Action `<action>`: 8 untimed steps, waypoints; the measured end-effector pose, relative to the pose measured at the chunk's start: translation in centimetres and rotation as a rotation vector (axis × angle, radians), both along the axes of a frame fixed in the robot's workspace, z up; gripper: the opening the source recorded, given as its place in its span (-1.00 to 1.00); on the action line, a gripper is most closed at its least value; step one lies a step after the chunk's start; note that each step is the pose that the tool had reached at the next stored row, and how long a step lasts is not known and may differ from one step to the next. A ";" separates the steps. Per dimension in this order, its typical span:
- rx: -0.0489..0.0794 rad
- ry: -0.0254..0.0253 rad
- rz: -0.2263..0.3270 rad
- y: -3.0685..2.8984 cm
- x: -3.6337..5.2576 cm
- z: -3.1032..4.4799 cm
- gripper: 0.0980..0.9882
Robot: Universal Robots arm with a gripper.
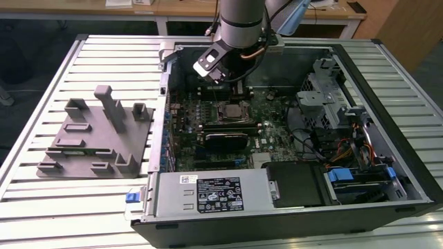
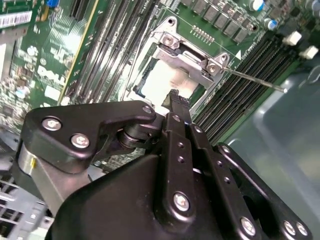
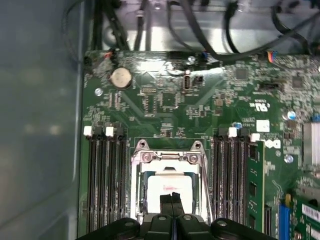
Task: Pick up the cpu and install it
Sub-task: 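Close the cpu cover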
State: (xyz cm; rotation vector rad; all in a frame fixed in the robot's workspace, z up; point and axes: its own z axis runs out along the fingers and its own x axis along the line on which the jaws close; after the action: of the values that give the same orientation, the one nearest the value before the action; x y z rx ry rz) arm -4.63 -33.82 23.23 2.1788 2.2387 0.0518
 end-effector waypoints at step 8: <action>0.000 0.0000 0.146 0.00 0.00 -0.07 -0.98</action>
State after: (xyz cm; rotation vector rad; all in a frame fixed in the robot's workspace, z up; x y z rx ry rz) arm -4.63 -33.82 23.16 2.0117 2.3928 0.0532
